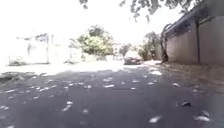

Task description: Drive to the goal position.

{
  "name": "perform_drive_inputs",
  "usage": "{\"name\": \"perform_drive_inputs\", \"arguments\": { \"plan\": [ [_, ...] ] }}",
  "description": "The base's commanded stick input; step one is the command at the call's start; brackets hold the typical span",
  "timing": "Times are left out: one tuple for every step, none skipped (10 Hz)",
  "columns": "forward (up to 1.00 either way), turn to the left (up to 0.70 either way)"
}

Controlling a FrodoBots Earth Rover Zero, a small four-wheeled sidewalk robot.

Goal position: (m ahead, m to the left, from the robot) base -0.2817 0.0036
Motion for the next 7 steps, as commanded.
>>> {"name": "perform_drive_inputs", "arguments": {
  "plan": [
    [1.0, 0.05],
    [1.0, 0.02],
    [1.0, 0.02],
    [1.0, 0.02],
    [1.0, 0.02],
    [1.0, 0.02],
    [1.0, 0.02]
  ]
}}
